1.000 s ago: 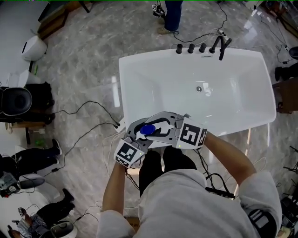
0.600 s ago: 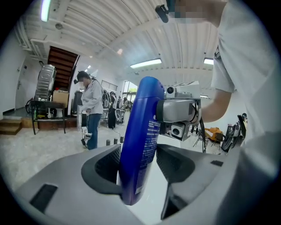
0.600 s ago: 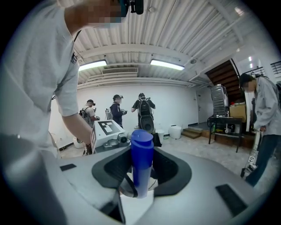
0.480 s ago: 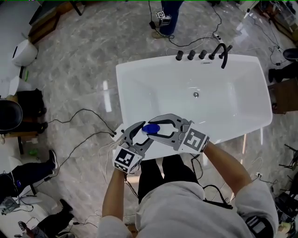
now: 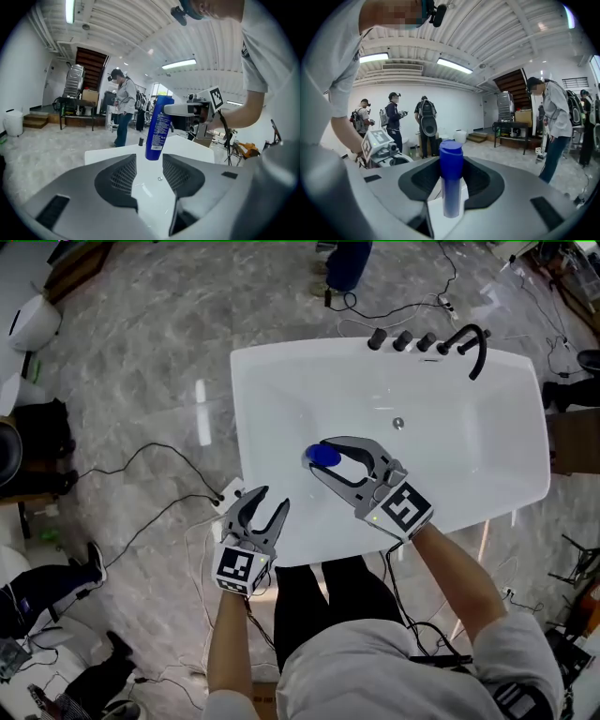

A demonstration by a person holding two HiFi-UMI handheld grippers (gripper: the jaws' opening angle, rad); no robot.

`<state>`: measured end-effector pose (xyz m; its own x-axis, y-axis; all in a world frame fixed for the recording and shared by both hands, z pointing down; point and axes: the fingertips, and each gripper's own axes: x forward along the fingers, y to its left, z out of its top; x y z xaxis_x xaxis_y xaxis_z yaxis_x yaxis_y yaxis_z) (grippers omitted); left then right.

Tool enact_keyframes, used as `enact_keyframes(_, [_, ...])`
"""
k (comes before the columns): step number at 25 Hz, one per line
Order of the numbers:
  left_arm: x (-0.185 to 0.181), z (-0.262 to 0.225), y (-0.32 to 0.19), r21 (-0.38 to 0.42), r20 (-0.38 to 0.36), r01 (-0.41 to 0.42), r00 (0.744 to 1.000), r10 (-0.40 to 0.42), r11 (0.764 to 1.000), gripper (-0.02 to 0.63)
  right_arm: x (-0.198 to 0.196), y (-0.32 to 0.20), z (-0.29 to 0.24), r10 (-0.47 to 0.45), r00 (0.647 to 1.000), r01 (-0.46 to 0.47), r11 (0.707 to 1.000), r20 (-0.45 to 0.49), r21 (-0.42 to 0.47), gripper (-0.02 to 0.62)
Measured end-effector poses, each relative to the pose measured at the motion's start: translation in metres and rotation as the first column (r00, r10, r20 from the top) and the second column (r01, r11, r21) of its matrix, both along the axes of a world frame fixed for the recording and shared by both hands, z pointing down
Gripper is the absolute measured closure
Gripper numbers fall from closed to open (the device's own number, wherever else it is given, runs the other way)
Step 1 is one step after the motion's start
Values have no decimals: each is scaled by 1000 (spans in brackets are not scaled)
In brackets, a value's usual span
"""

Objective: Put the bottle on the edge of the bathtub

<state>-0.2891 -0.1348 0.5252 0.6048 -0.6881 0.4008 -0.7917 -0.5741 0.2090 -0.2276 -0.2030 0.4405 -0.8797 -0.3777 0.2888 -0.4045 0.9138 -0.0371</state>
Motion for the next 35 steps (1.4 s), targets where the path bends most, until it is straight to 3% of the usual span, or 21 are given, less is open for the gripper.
enact_keyframes(6, [-8,41,-10,-13,32,124,992,-124,992,552,-6,-42,55,106,994,-107,993,-9,-57,439])
enact_keyframes(9, [-12,62,-13,-26,56,187,981,-185,982,579,-10,-61,80,122,992,-123,991,-18,-52,439])
enact_keyframes(16, [-33,101,-14,-68,74,308,950,-304,949,592,-33,-101,117,141,990,-142,989,-26,-42,439])
enact_keyframes(25, [-71,119,-15,-63,89,365,929,-359,929,594,-86,-169,148,197,980,-197,980,-7,-11,439])
enact_keyframes(29, [-88,132,-19,-76,103,414,908,-406,907,594,-108,-190,168,224,974,-224,975,-18,3,439])
enact_keyframes(35, [-100,154,-36,-80,118,408,910,-398,910,595,-133,-218,196,272,962,-272,962,-20,10,439])
